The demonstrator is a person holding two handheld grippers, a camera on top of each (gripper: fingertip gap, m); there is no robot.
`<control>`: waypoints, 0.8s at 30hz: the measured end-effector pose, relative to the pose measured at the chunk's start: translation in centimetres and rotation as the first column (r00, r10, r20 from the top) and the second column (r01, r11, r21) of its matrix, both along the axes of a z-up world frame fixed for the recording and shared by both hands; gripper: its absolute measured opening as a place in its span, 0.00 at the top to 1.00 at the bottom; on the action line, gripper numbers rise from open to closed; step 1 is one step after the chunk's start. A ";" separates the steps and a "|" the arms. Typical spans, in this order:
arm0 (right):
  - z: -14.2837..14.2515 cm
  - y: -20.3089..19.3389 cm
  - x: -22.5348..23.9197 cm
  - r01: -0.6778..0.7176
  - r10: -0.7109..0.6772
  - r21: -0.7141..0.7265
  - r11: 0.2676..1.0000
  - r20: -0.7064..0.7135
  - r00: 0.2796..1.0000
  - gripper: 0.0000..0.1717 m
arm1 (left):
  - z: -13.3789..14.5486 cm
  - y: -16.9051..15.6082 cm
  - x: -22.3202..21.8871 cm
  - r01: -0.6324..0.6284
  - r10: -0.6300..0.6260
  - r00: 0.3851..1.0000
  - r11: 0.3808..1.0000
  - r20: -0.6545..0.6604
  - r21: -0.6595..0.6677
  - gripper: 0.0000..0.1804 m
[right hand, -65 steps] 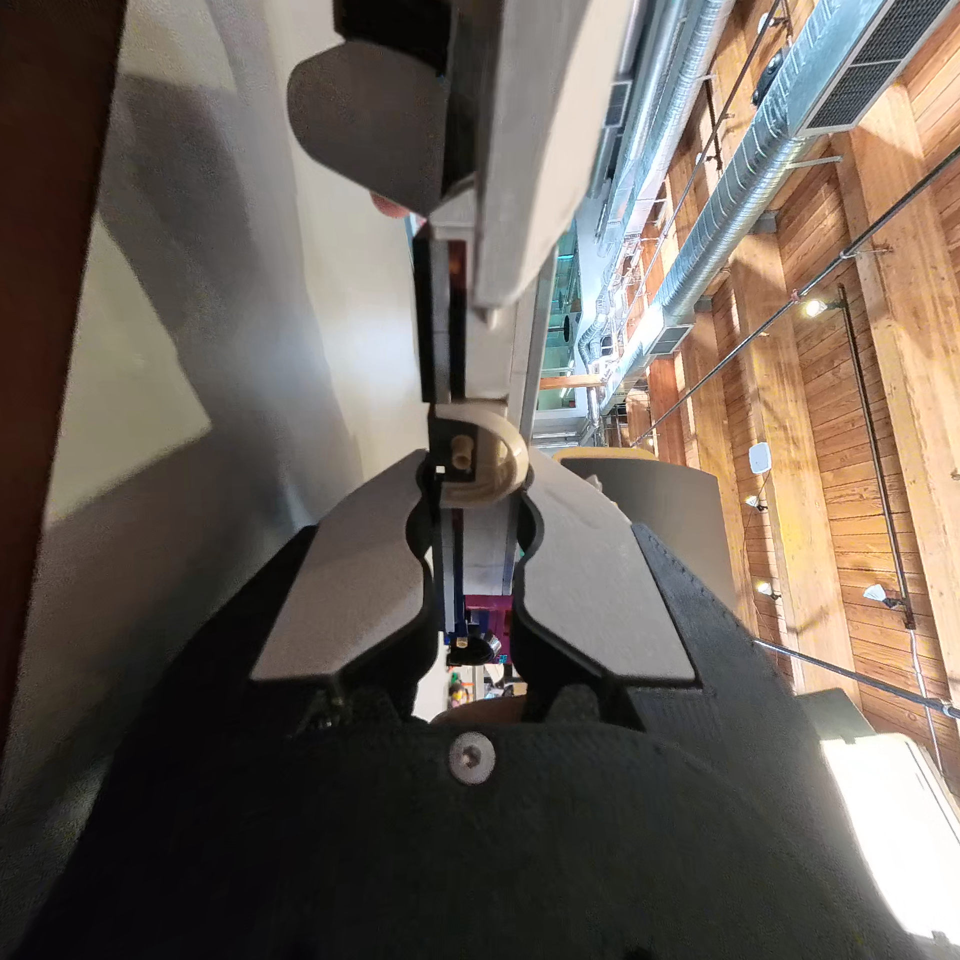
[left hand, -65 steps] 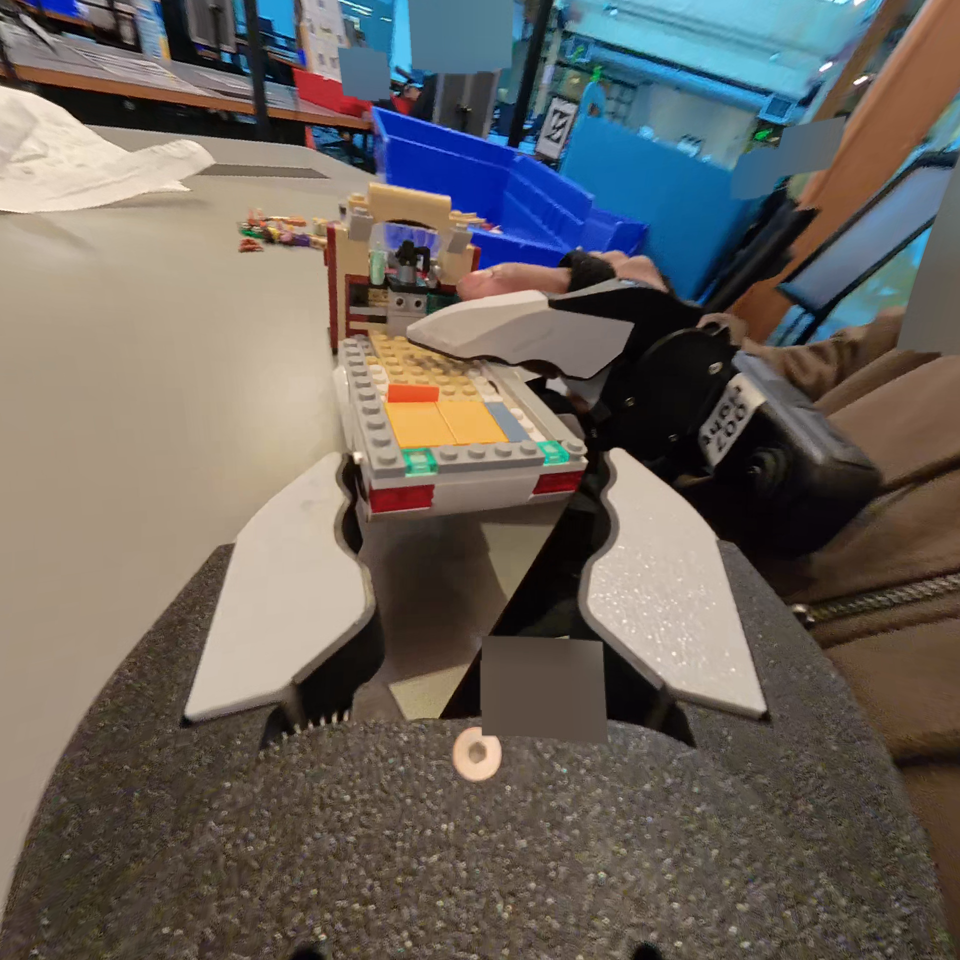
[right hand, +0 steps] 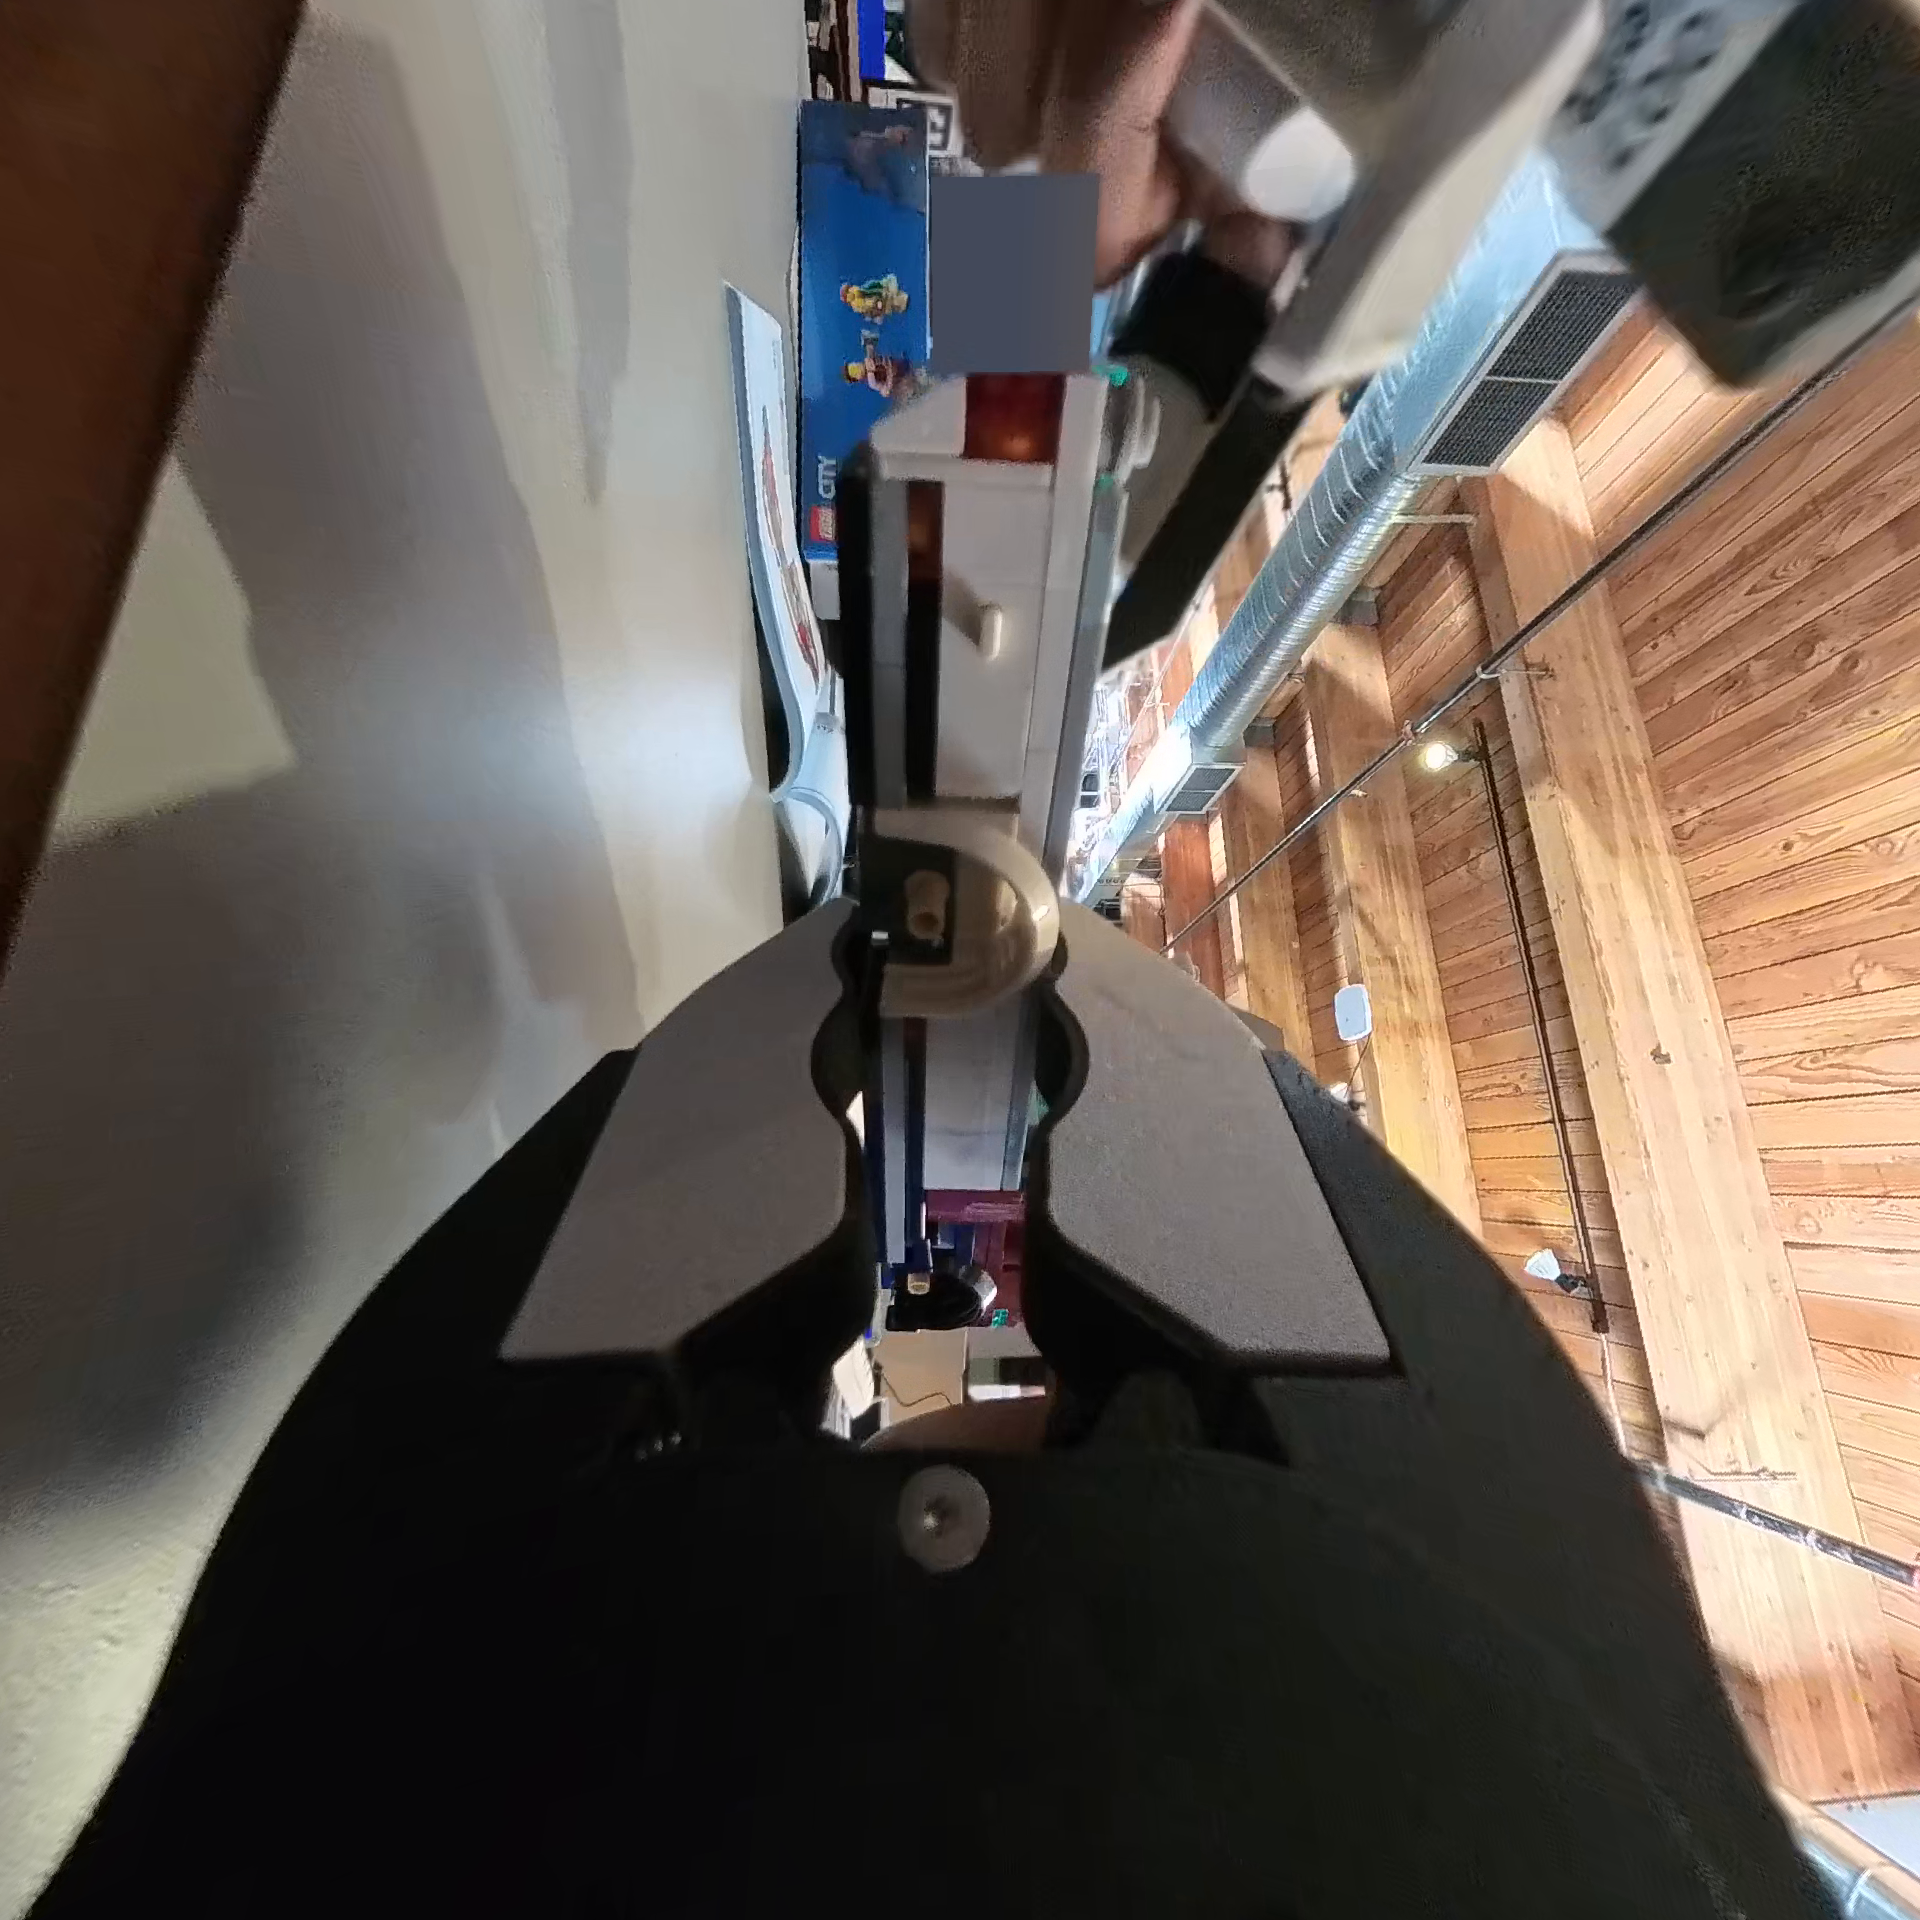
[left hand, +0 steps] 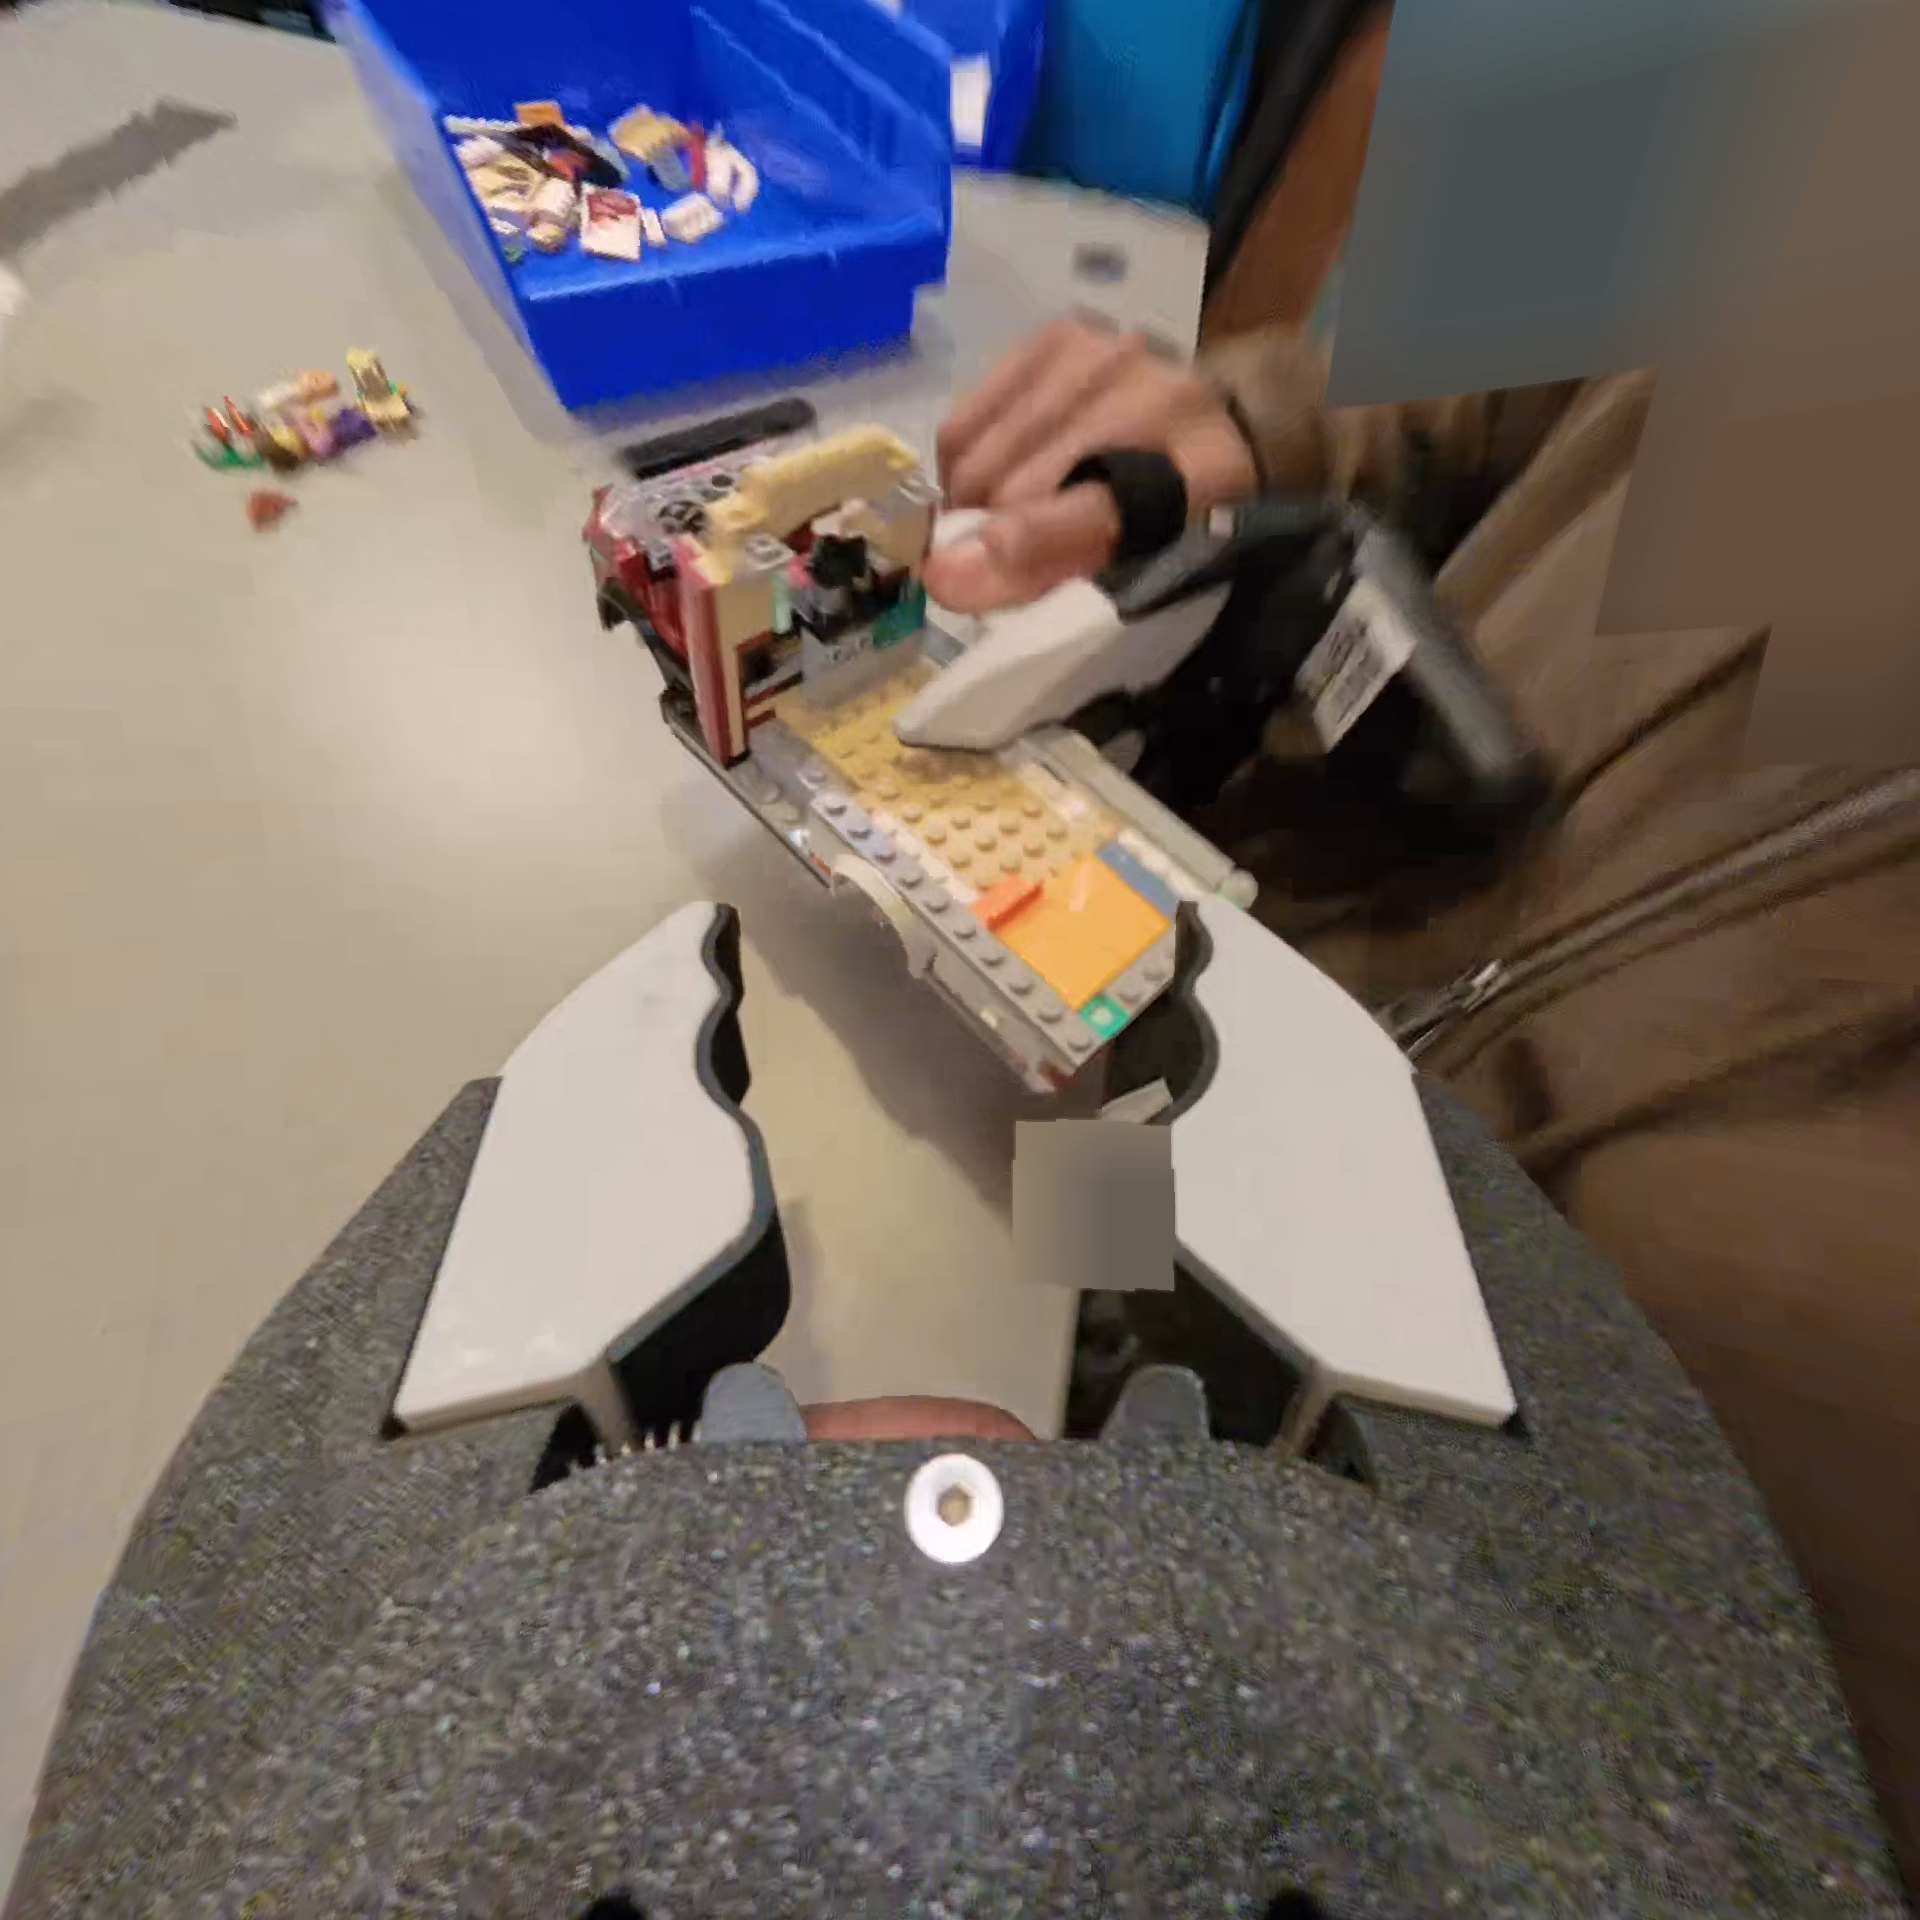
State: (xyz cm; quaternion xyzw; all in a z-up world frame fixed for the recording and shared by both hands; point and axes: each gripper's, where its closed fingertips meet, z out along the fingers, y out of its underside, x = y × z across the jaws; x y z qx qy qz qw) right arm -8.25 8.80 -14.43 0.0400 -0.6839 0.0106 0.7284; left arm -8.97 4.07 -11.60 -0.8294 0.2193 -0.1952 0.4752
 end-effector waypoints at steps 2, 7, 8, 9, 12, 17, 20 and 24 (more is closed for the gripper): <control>0.1 -0.1 0.0 0.000 0.001 0.005 1.000 -0.007 1.000 0.83 | 0.2 0.2 -0.2 -0.080 0.093 0.956 0.995 0.278 -0.059 0.55; 0.4 0.2 -0.1 0.017 -0.017 0.011 1.000 -0.028 0.999 0.83 | -1.0 0.3 0.9 -0.102 0.255 0.627 0.964 0.736 -0.246 0.55; 0.5 0.2 -0.1 0.018 -0.018 0.013 1.000 -0.034 0.999 0.83 | -1.4 0.2 1.5 -0.092 0.267 0.579 0.960 0.770 -0.264 0.55; 0.6 0.2 -0.2 0.018 -0.017 0.016 1.000 -0.038 0.999 0.83 | -1.9 0.2 2.1 -0.079 0.277 0.544 0.957 0.792 -0.280 0.55; 0.7 0.0 -0.2 0.014 -0.012 0.033 0.999 -0.049 0.999 0.83 | -2.1 0.3 3.3 -0.063 0.293 0.443 0.953 0.847 -0.296 0.59; 1.0 -0.1 -0.2 0.013 -0.010 0.051 0.999 -0.071 0.997 0.83 | -2.8 0.7 4.5 -0.066 0.329 0.379 0.942 0.865 -0.329 0.62; 1.1 -0.1 -0.2 0.020 -0.013 0.070 0.997 -0.089 0.996 0.84 | -3.0 1.2 4.9 -0.067 0.349 0.302 0.936 0.887 -0.345 0.62; 1.1 0.0 -0.2 0.030 -0.021 0.089 0.996 -0.098 0.995 0.84 | -3.1 1.6 5.1 -0.089 0.360 0.273 0.933 0.892 -0.350 0.64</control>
